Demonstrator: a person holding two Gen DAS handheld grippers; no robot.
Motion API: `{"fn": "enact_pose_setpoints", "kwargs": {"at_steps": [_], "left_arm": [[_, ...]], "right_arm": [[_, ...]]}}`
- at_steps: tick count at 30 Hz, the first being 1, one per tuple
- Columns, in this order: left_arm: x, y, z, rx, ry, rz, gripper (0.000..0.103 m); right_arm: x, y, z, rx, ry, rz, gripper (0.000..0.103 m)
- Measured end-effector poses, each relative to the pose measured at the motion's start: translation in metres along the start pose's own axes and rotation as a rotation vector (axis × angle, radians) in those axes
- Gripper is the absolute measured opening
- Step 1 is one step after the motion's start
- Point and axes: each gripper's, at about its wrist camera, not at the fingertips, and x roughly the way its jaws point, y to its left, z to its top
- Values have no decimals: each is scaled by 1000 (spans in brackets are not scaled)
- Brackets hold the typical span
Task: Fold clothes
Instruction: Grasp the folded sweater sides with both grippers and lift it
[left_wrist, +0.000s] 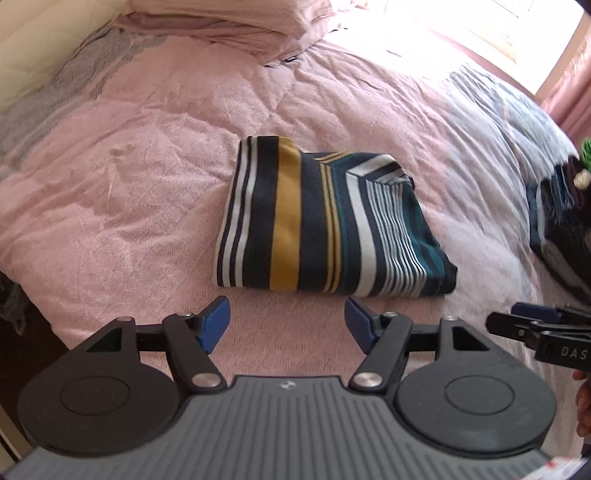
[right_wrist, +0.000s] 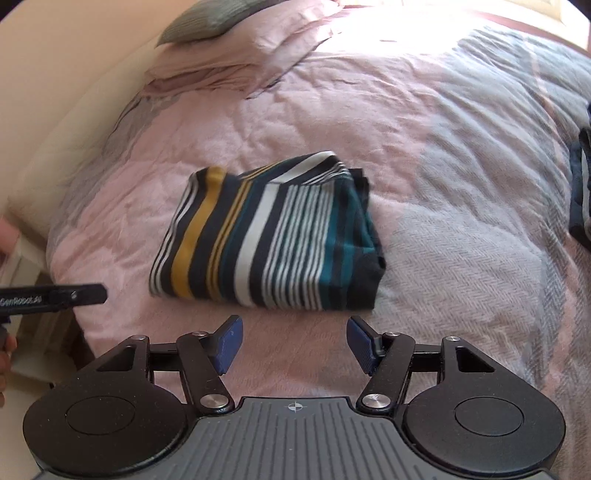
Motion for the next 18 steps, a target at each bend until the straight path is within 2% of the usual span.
{"fn": "enact_pose_setpoints", "kwargs": {"at_steps": [2, 4, 9, 11, 14, 16, 18], "left_arm": [[15, 20, 10, -37, -21, -43, 74], [36, 41, 23, -71, -28, -80, 79], [102, 86, 59, -155, 6, -175, 85], [133, 100, 69, -194, 38, -242, 85], [178, 120, 78, -300, 79, -344, 85], [202, 129, 82, -339, 97, -400, 85], [222, 134, 86, -341, 119, -439, 85]], "right_arm": [[13, -17, 11, 49, -11, 12, 61], [31, -35, 23, 91, -13, 31, 67], [80, -67, 49, 130, -19, 58, 71], [104, -82, 57, 157, -19, 92, 72], [135, -105, 68, 190, -24, 98, 72], [154, -119, 73, 218, 2, 121, 72], [171, -134, 75, 268, 40, 201, 72]]}}
